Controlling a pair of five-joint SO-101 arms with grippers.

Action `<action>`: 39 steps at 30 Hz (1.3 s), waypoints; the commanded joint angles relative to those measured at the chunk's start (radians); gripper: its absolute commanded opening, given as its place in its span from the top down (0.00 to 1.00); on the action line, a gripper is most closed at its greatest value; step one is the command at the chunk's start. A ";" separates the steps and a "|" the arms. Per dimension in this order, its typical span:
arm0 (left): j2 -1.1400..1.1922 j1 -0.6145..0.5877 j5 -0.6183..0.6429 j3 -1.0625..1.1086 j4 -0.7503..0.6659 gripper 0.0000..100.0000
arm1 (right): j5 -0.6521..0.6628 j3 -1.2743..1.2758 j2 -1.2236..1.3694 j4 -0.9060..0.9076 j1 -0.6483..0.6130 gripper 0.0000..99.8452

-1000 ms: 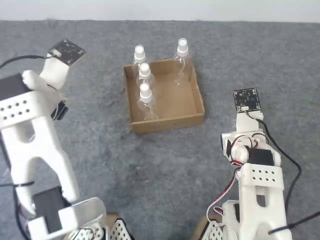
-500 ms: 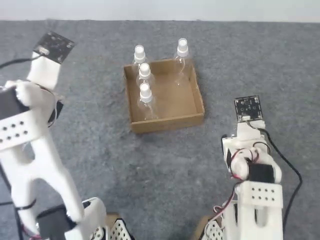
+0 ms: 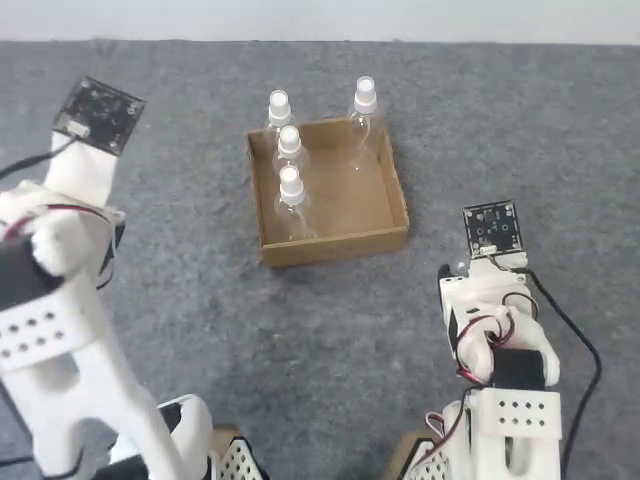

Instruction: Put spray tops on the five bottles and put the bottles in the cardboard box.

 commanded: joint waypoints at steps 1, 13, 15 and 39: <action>-0.092 0.002 0.071 -0.013 0.012 0.99 | 0.005 -0.009 -0.028 0.007 -0.010 0.96; -0.207 0.071 0.287 -0.008 -0.026 0.99 | 0.003 -0.015 -0.028 0.050 -0.094 0.96; -0.247 0.121 0.336 -0.008 -0.025 0.99 | 0.002 -0.015 -0.028 0.050 -0.096 0.96; -0.339 0.466 0.709 -0.012 -0.183 0.99 | 0.002 0.008 -0.278 0.185 -0.236 0.96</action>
